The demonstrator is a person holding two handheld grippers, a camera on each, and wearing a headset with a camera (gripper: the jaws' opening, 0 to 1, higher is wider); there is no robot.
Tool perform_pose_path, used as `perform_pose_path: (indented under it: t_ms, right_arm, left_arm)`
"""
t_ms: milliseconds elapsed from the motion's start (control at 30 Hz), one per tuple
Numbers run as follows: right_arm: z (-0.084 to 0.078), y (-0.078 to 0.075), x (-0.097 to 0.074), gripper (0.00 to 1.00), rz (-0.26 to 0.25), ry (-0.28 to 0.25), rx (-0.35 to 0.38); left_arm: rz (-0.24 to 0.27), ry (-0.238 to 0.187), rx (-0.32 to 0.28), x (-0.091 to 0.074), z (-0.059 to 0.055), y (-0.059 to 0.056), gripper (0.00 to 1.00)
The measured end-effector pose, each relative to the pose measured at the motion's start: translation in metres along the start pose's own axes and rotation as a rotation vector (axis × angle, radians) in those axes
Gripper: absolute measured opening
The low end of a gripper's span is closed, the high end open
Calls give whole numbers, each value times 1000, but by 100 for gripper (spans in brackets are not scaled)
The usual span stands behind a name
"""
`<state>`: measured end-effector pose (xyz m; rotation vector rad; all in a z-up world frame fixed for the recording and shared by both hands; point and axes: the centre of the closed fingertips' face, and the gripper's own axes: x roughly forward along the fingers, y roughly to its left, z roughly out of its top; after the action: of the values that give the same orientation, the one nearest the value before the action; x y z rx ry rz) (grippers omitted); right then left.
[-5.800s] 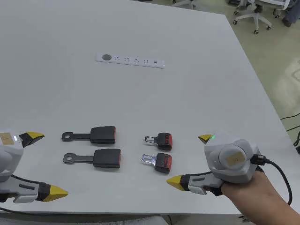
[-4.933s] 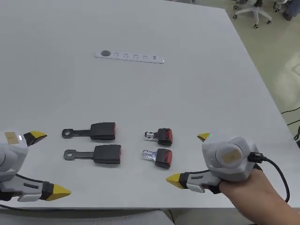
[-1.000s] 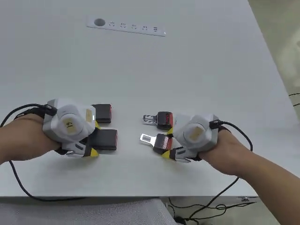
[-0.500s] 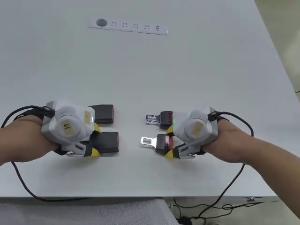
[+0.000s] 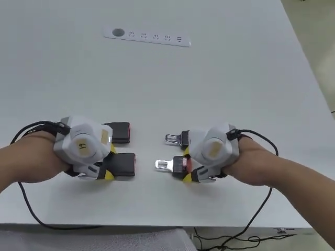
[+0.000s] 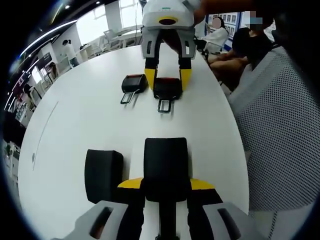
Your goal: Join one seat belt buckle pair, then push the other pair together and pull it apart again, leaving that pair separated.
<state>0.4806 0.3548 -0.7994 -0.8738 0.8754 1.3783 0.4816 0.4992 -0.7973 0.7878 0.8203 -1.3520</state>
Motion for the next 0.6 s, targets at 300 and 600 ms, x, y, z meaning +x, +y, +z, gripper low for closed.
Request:
perform_pose_path:
  t_ms: [300, 600]
  right_arm:
    - [27, 4, 13, 33, 2, -25, -11]
    - [42, 5, 20, 33, 1, -20, -2]
  left_arm:
    - [1, 9, 5, -1, 1, -1, 33]
    - [9, 21, 12, -2, 1, -2, 33]
